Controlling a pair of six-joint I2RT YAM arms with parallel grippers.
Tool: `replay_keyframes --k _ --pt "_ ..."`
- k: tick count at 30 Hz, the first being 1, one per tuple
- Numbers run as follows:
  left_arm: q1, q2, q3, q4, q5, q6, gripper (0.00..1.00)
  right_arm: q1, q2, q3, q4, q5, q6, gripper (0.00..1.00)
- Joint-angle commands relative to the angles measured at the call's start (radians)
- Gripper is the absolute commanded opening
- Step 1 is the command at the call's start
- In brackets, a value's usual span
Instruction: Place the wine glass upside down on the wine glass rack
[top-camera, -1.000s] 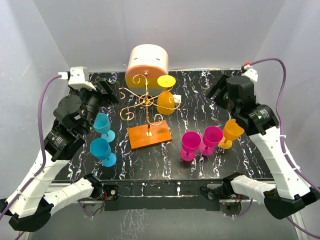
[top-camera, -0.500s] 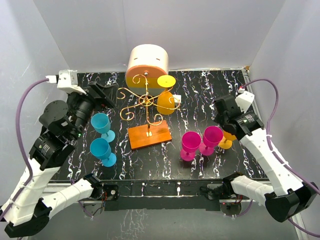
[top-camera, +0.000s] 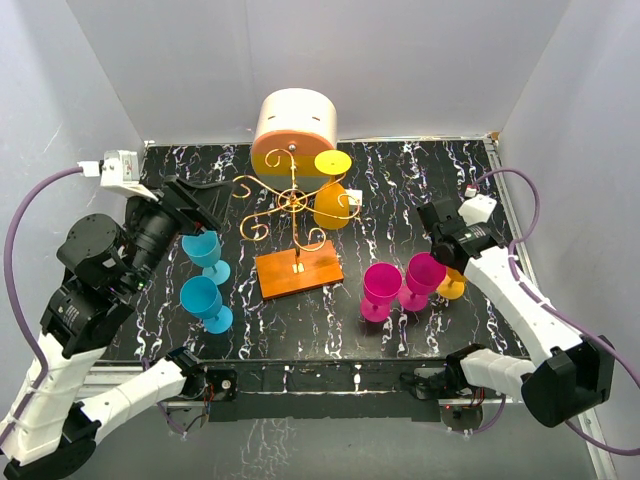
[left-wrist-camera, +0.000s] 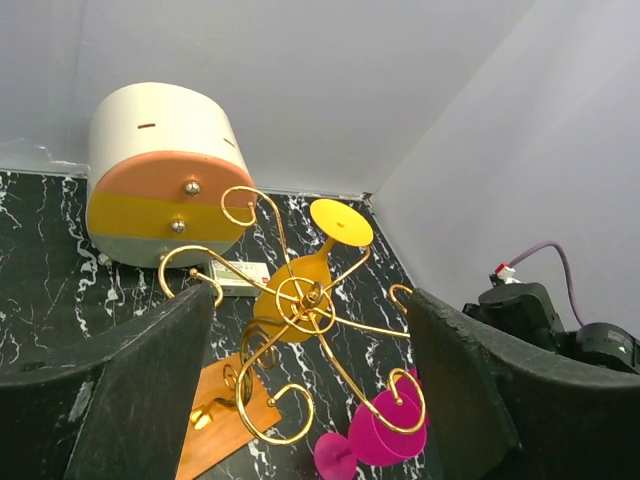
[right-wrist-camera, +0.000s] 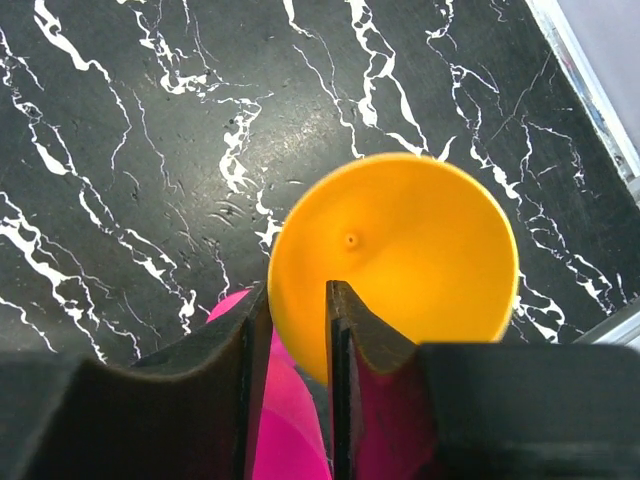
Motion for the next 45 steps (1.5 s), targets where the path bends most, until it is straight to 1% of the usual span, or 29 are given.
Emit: replay_keyframes --k 1,3,4,7,11,13,15,18,22,25,27,29,34,36,38,41,45 --pt "0.003 -0.019 0.030 -0.044 0.043 -0.017 0.77 -0.009 0.008 -0.012 0.090 0.041 -0.039 0.18" --pt "0.003 -0.021 0.026 -0.052 0.056 -0.031 0.78 -0.011 0.005 -0.001 0.098 0.050 -0.060 0.04" --pt "0.002 -0.018 0.029 -0.057 0.072 -0.035 0.78 -0.011 0.001 0.014 0.097 0.052 -0.073 0.00" --pt "0.003 0.002 0.055 -0.073 0.118 -0.056 0.78 -0.011 -0.015 0.060 0.069 0.070 -0.076 0.00" --pt "0.003 0.061 0.156 -0.127 0.148 -0.072 0.78 -0.011 -0.046 0.136 -0.009 0.118 -0.032 0.00" --pt "0.003 0.086 0.185 -0.146 0.157 -0.069 0.79 -0.011 -0.067 0.176 -0.031 0.115 -0.019 0.00" --pt "0.003 0.098 0.179 -0.145 0.179 -0.061 0.79 -0.011 -0.099 0.210 -0.033 0.100 -0.026 0.00" --pt "0.003 0.099 0.131 -0.098 0.239 -0.047 0.79 -0.011 -0.140 0.270 -0.047 0.090 -0.032 0.00" --pt "0.003 0.106 0.112 -0.047 0.309 -0.020 0.81 -0.011 -0.186 0.376 -0.039 0.010 -0.056 0.00" --pt "0.003 0.106 0.113 -0.049 0.315 -0.017 0.86 -0.011 -0.200 0.482 -0.038 -0.059 -0.036 0.00" --pt "0.004 0.088 0.082 -0.037 0.325 -0.032 0.98 -0.011 -0.215 0.515 -0.027 -0.106 -0.011 0.00" --pt "0.004 0.066 0.050 -0.024 0.346 -0.040 0.99 -0.011 -0.254 0.494 0.028 -0.166 0.002 0.00" --pt "0.003 0.021 -0.002 0.006 0.373 -0.106 0.99 -0.011 -0.385 0.362 0.191 -0.264 0.066 0.00" --pt "0.003 0.027 -0.007 0.037 0.406 -0.153 0.98 -0.011 -0.399 0.348 0.236 -0.320 0.102 0.00" --pt "0.004 0.051 0.019 0.047 0.455 -0.188 0.98 -0.011 -0.384 0.370 0.240 -0.365 0.116 0.00" --pt "0.003 0.071 -0.001 0.150 0.534 -0.251 0.98 -0.011 -0.373 0.381 0.270 -0.420 0.123 0.00" --pt "0.003 0.118 -0.007 0.275 0.605 -0.395 0.96 -0.011 -0.387 0.381 0.360 -0.467 0.155 0.00"
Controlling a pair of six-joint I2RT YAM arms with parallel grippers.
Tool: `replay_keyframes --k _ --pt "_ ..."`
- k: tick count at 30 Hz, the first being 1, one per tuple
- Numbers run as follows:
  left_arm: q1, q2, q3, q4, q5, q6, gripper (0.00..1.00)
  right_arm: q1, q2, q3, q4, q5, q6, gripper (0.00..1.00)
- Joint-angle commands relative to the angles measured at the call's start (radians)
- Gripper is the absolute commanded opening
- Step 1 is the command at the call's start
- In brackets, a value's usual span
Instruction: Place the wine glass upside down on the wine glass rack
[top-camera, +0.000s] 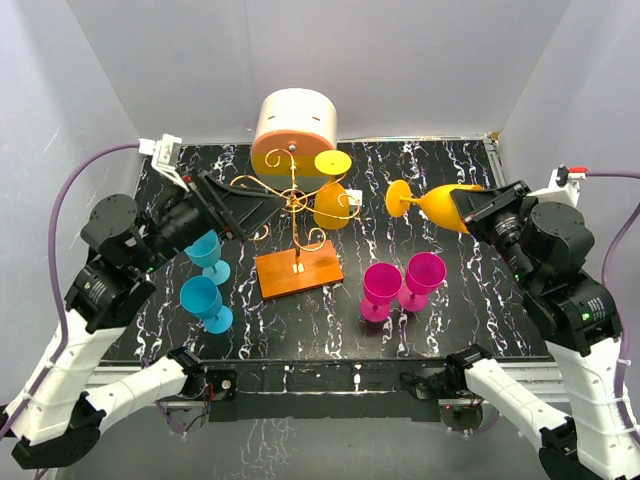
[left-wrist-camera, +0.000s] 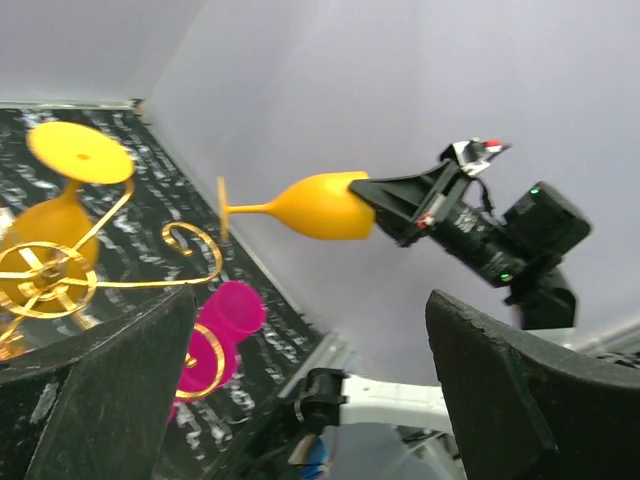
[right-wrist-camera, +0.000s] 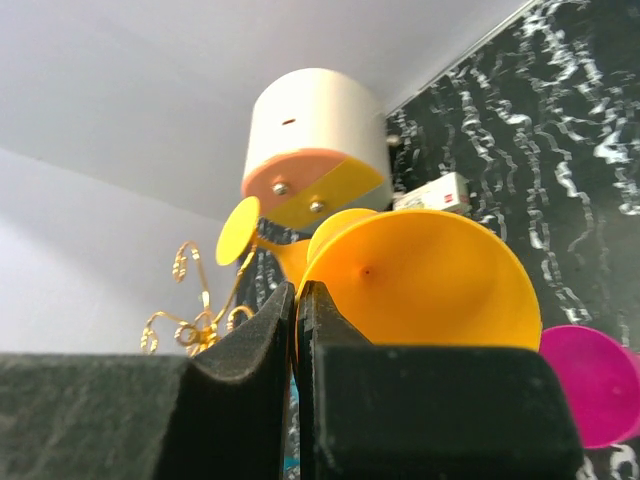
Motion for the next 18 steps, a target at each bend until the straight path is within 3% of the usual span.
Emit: replay_keyframes --k 1,9,15,18 --pt "0.003 0.058 0.005 0.187 0.137 -0.177 0.96 -0.004 -0.016 0.020 0.201 -0.096 0.059 0.00" --pt "0.002 0.199 0.027 0.395 0.170 -0.437 0.93 -0.004 -0.033 -0.045 0.458 -0.163 0.175 0.00" --pt "-0.041 0.300 0.040 0.486 0.059 -0.479 0.93 -0.004 -0.020 -0.089 0.628 -0.180 0.198 0.00" --pt "-0.082 0.375 0.059 0.515 -0.005 -0.516 0.87 -0.004 -0.001 -0.086 0.677 -0.159 0.174 0.00"
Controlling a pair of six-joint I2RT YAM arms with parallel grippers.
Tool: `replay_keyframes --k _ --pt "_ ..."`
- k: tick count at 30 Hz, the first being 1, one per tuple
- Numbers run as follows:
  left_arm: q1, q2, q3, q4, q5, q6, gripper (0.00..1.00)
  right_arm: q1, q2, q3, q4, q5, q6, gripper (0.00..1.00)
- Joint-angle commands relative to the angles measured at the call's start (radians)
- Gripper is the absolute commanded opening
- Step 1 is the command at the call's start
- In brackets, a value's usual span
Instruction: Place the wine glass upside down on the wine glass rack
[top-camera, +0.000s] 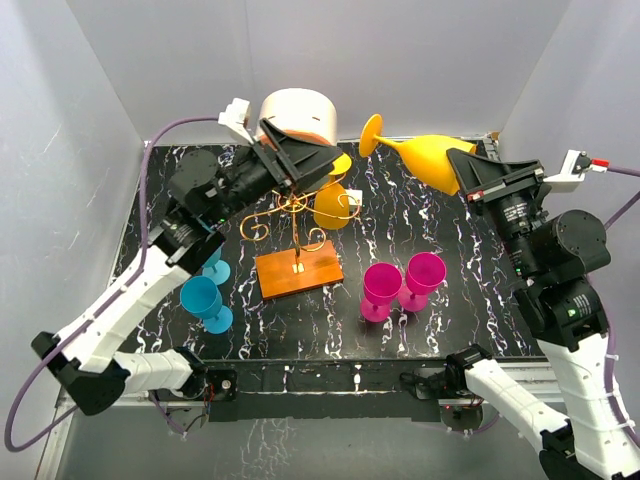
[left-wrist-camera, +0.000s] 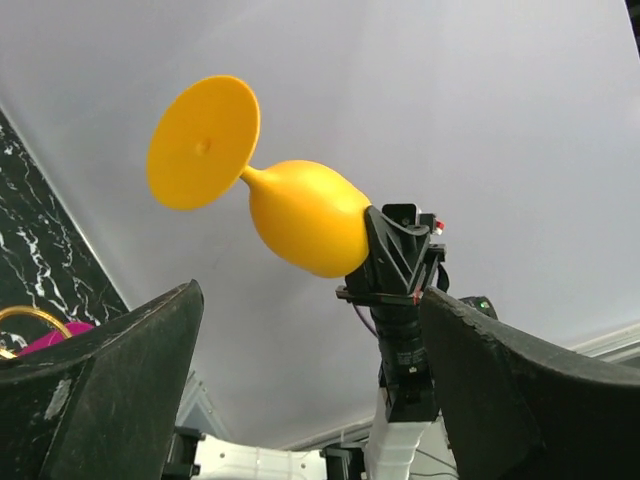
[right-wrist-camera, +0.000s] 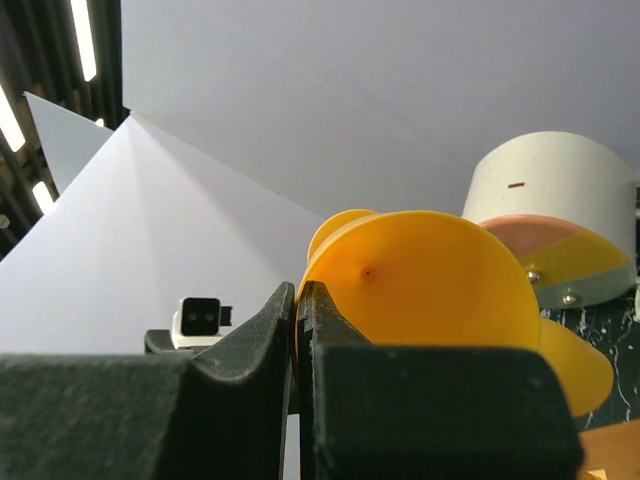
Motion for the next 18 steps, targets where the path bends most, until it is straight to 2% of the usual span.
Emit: replay_keyframes --k 1,5,13,15,18 --pt "-0.057 0.080 0.053 0.133 -0.092 -0.085 0.85 -0.004 0.026 0.005 0.188 0.005 -0.003 0.00" --pt "-0.083 0.154 0.095 0.181 -0.149 -0.110 0.75 -0.004 0.036 0.001 0.225 -0.010 0.010 0.00" --pt "-0.185 0.213 0.148 0.180 -0.355 -0.068 0.73 -0.004 0.072 0.027 0.168 -0.073 0.068 0.00" --pt "-0.207 0.224 0.149 0.185 -0.411 -0.096 0.73 -0.004 0.081 0.027 0.169 -0.108 0.096 0.00" --pt "-0.238 0.246 0.159 0.216 -0.488 -0.119 0.68 -0.004 0.086 0.026 0.187 -0.159 0.126 0.00"
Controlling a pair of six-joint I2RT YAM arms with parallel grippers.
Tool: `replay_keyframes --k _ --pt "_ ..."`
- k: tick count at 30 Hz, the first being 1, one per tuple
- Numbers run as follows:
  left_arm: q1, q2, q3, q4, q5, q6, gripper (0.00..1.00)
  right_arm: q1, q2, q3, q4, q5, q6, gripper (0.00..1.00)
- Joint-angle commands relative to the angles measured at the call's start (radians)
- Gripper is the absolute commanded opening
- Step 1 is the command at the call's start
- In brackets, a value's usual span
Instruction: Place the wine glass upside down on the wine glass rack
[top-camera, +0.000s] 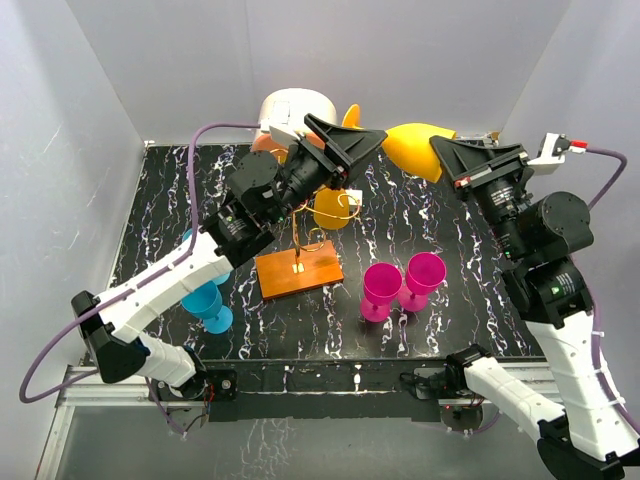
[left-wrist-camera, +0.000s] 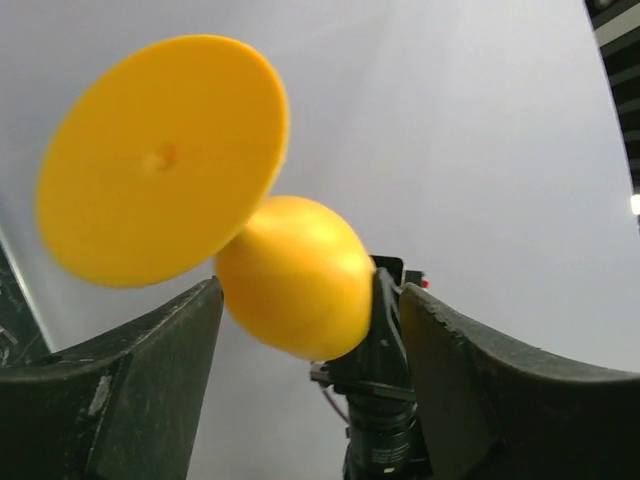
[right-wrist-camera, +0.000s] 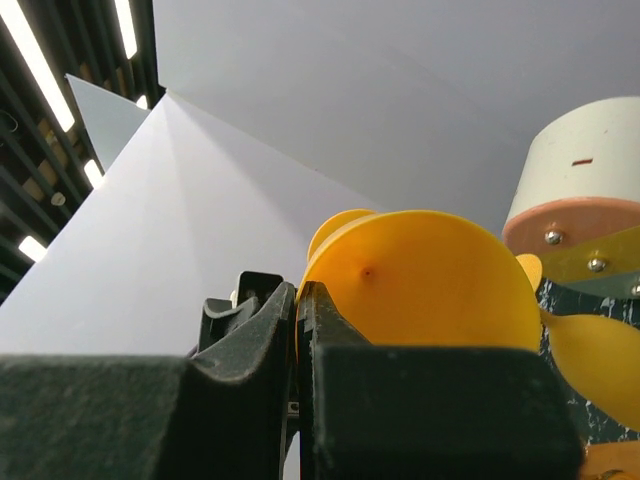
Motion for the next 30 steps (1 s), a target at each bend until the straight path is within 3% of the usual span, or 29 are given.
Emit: replay_keyframes --k 1,5,17,21,25,30 --pt "-0.046 0.021 0.056 0.077 -0.169 -0.029 0.65 -0.005 0.007 0.030 0.053 -0.097 0.063 0.00" --pt "-0.054 0.054 0.096 0.089 -0.188 -0.041 0.49 -0.003 0.000 0.027 0.064 -0.142 0.072 0.00" --pt "-0.055 0.059 0.133 0.093 -0.275 0.045 0.41 -0.003 -0.039 -0.011 0.090 -0.222 0.079 0.00" --pt "-0.054 0.058 0.143 0.107 -0.282 0.082 0.29 -0.004 -0.068 -0.030 0.070 -0.224 0.078 0.00" --pt "-0.054 0.063 0.139 0.134 -0.281 0.079 0.03 -0.004 -0.083 -0.031 0.031 -0.233 0.077 0.00" --pt "-0.054 0.078 0.146 0.173 -0.254 0.076 0.00 -0.004 -0.093 -0.018 -0.049 -0.228 0.074 0.00"
